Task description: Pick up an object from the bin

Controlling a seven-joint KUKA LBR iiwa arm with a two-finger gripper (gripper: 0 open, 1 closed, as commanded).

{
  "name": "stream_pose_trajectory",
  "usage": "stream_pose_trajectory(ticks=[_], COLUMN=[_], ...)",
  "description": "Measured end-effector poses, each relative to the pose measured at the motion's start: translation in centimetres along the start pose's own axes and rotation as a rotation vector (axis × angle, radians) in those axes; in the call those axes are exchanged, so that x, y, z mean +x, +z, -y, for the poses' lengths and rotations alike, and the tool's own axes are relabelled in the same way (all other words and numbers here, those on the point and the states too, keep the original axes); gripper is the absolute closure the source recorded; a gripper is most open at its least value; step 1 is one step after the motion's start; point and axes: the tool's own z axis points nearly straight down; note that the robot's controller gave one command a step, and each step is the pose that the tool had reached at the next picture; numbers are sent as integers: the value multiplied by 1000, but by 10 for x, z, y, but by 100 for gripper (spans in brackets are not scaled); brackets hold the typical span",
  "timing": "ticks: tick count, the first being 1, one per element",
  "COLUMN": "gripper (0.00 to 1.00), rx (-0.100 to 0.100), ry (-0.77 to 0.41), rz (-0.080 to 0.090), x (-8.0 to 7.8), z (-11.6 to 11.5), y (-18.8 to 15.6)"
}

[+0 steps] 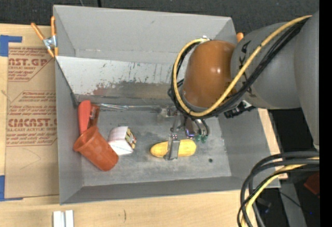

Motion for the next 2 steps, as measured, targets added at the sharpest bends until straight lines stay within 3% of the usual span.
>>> stream_pose_trajectory(ticks=[1,2], gripper=[0,0], rx=[0,-1], ry=[0,-54], rz=[0,5], x=[0,4], z=[0,23], y=[0,22])
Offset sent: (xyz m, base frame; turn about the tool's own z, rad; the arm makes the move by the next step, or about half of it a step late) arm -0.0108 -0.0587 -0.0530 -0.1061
